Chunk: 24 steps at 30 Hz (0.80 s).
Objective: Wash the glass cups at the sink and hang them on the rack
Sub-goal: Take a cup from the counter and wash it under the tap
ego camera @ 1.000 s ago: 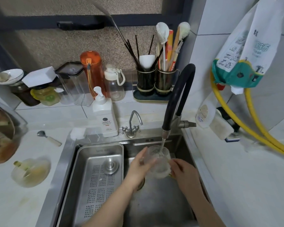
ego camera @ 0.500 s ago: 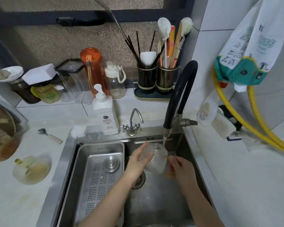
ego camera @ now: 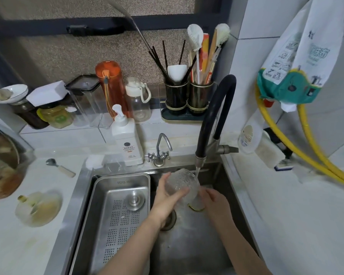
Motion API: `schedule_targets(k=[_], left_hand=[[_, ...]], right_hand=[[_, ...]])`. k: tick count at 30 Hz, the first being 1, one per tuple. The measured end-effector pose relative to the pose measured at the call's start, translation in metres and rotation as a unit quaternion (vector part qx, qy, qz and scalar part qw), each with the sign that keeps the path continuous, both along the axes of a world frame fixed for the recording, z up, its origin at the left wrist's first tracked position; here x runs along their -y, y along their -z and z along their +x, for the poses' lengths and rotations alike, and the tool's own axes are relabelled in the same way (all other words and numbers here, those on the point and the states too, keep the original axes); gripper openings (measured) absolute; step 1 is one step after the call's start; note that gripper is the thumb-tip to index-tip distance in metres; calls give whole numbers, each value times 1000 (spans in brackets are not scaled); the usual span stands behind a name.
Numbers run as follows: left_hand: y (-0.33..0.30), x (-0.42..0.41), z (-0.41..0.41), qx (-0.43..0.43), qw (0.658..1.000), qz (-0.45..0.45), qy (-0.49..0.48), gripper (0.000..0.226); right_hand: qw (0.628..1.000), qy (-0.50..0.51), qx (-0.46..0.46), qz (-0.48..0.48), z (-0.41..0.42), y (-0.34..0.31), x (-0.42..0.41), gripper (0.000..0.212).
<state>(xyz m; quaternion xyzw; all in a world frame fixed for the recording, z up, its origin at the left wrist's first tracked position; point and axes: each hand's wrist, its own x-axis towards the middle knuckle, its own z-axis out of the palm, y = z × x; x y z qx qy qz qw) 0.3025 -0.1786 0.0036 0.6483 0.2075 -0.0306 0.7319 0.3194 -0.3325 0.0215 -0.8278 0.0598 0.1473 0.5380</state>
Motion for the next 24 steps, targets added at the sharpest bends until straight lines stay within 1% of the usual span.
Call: schedule_targets(k=[1,4,7,9,12,13,15,19,21,23,24], left_hand=[[-2,-2,3,12,999,37,3,88],[-8,-4,6,34,990,131,39,88],[-14,2,3,62,973,192,112,84],[-13,4,4,87,962,218,143,85],[-10,5,10,131,934,273,190,82],[-10,6,11,131,931,276,201,79],[-11,10,12,127,937,255,200,71],[-13,20,16,79,973,163,144,29],[-16,26,22,82,975,171,116,22],[-18,33,31,80,981,169,46,18],[-20,35,37,66,988,142,-6,17]], right_hand=[[1000,-13,19,-8,2,0,0,28],[996,-46,63,45,3,1,-4,37],[991,-58,68,96,9,-4,-11,29],[991,-47,47,120,19,-7,-12,23],[995,-30,-20,94,32,-8,-10,29],[995,-12,-36,91,36,-7,-9,28],[992,19,-42,114,39,-11,-5,22],[986,13,-16,164,37,-15,4,20],[981,13,-13,194,34,-16,6,19],[982,-4,4,189,30,-16,7,16],[984,-24,21,176,28,-16,7,16]])
